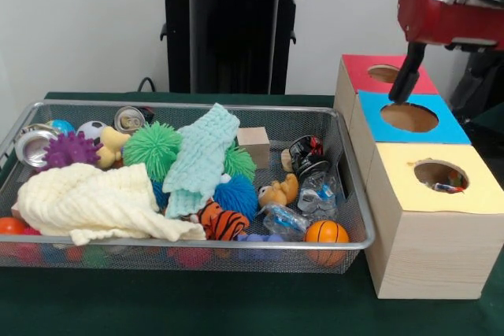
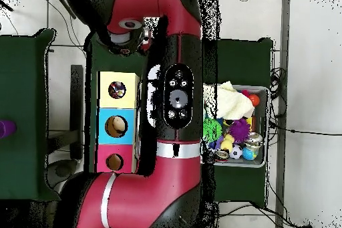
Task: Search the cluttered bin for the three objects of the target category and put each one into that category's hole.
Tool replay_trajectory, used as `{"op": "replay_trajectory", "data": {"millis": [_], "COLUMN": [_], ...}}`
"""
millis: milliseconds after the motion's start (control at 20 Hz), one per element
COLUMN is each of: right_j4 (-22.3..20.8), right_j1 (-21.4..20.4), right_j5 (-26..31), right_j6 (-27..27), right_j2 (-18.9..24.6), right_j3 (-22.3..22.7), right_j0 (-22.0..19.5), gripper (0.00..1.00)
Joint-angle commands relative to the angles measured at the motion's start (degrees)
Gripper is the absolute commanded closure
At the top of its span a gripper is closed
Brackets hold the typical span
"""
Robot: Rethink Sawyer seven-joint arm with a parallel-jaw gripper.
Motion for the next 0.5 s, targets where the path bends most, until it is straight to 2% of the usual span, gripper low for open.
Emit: {"op": "replay_trajectory", "data": {"millis": [50,200,250,400,450,500], "right_j4": [-0.15,0.81,1.27,0.17,0.29,0.4], "right_j1": [1.14,1.48,1.89,2.92,3.4,3.76], "right_j5": [1.11,-2.71,-6.05,-15.6,-21.53,-24.74], "right_j6": [-21.02,-20.76,-21.96,-20.73,-14.59,-12.18], "right_j2": [-1.38,0.29,2.38,5.23,7.38,8.4], "right_j3": [0.2,1.42,2.57,5.45,7.9,9.19], "right_j0": [-1.32,-1.66,-1.95,-3.08,-3.84,-4.23], "gripper": [0.0,0.0,0.0,0.0,0.0,0.0]}}
